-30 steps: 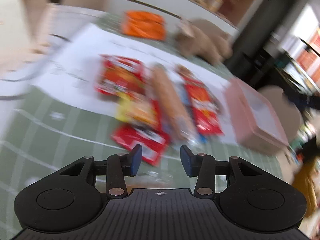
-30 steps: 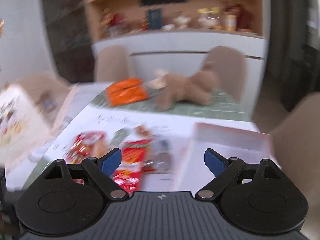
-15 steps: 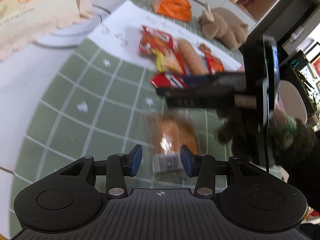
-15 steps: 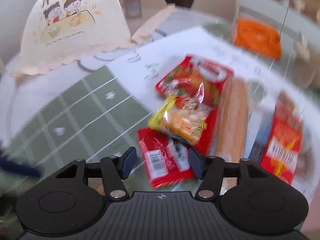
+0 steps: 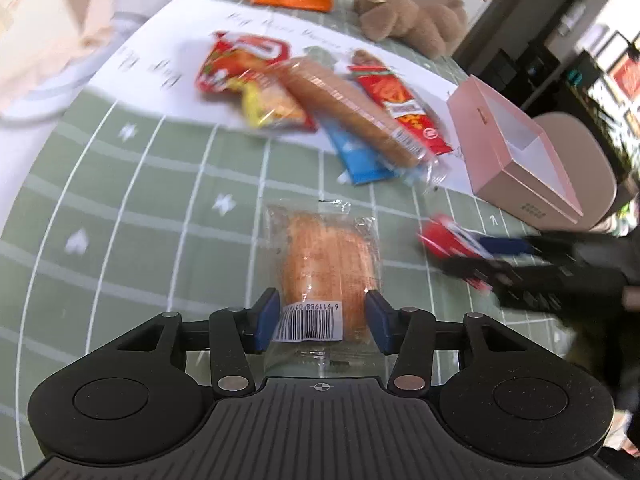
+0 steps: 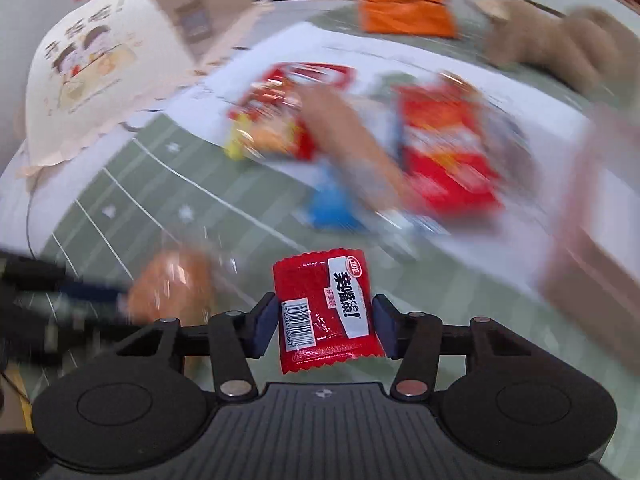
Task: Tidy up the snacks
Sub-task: 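Carry the bun and red sachet into the pink box and open both grippers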
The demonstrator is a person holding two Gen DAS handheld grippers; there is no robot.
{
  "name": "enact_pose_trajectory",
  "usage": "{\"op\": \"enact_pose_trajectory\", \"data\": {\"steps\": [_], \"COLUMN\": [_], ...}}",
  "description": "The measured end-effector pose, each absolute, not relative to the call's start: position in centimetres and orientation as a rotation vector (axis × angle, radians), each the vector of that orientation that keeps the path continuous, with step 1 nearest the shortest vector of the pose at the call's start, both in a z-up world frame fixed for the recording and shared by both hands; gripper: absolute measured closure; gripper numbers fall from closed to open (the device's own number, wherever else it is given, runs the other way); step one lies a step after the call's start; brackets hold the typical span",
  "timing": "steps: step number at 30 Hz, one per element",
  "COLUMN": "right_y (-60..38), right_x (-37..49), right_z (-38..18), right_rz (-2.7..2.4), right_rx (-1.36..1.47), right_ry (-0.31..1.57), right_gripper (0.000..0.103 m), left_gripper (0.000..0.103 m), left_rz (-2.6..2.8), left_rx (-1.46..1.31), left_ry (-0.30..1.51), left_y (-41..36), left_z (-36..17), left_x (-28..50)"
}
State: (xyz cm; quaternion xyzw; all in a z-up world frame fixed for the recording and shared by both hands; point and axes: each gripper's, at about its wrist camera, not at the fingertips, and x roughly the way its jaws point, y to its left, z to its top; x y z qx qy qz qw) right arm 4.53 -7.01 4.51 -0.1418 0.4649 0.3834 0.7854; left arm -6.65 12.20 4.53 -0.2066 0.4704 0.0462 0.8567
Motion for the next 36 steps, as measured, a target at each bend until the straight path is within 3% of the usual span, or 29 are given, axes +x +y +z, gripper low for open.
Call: {"op": "enact_pose_trajectory", "data": {"steps": [6,15,21,23,29,36], "right_y": [-14.4,-18.8,-20.5,-21.7,-24.8,-26.4], "right_x": [3.9,3.4,3.1,4.1,4.7,1.9], "right_z": [4.2,3.2,7.5,8.8,8.6,5.9], "right_rz": [0.576,0.452,0.266,0.243,0.225,0.285], "right_rx": [-0.297,-0.210,-0.302,-0.329,-0.377,-0.202], "right_ry": [0.959,0.971,0.614,0.568,0.630,0.836], "right_gripper": [0.047,0.039,0.037,0.027,0.027,0.027], "left_gripper": [0.043,0.042,0.042,0.042,0.041,0.035], "left_rz": [0.042,0.013,-0.001,-0.002,0.000,0.006], "left_rx": [-0.260,-0.089,-0.075,-0.077,-0.097,-0.136], "left_ry": [1.027,1.047,1.058,1.060,1.060,1.068], "left_y": [8.0,4.0,3.5,3.6,3.7,4.2], "left_z": [4.6,4.4,4.3,4.3,4.2,3.2], "left_x": [-1.9,1.6,1.7,1.6,1.7,2.2]}}
